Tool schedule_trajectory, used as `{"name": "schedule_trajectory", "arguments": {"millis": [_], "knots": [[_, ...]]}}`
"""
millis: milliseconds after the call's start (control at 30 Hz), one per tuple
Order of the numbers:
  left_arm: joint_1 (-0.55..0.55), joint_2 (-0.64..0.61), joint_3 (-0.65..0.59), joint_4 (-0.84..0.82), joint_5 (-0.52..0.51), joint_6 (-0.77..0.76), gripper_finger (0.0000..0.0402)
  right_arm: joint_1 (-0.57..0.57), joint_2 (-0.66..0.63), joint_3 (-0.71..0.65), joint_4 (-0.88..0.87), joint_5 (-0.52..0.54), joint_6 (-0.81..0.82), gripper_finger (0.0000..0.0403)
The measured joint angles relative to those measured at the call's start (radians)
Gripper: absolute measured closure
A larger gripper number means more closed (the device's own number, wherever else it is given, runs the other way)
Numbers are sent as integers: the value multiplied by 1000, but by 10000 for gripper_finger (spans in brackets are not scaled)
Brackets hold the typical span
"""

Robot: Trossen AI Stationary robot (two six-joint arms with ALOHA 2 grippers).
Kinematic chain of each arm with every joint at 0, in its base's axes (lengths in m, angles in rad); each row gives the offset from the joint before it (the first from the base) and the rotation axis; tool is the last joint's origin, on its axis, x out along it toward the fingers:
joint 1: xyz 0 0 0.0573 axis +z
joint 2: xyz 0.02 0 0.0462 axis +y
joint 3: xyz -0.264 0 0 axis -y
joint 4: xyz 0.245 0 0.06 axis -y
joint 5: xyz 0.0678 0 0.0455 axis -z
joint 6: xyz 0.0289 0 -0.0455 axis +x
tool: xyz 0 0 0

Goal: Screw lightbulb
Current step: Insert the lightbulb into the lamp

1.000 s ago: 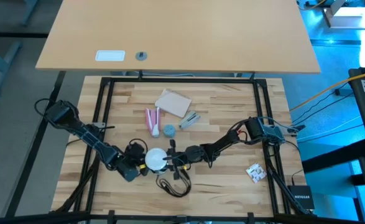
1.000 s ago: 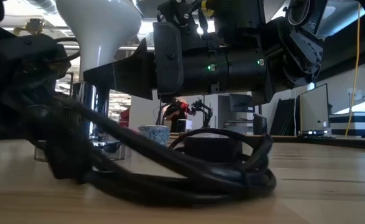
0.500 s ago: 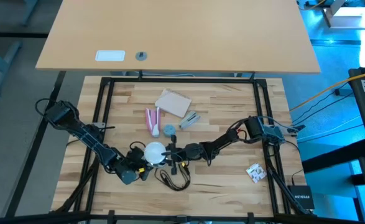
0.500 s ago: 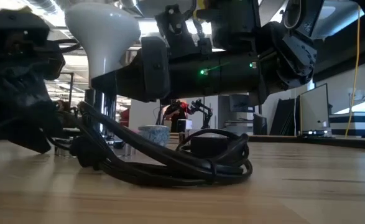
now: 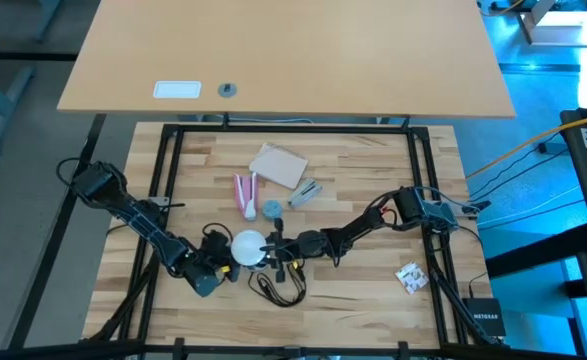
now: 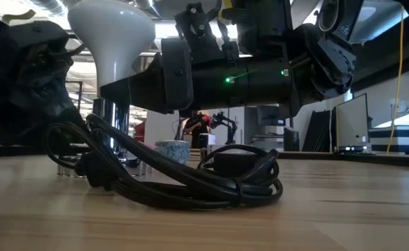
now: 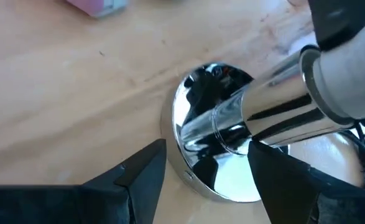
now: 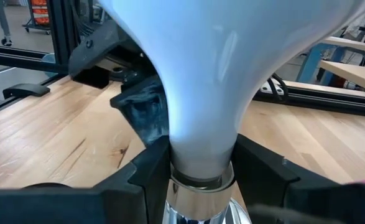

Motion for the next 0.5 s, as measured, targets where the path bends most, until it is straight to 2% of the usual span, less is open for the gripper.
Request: {"name": "schedule_trajectory", "arguments": {"millis": [200,367,500], "knots": [[23,-1,0,-99,-46,-44,180,0,0,0,0,-1,1,237],[57,-1,0,-115,-49,-8,180,0,0,0,0,-2,1,237],[70,3,0,-111,14,28,180,0,0,0,0,-2,1,237]]}}
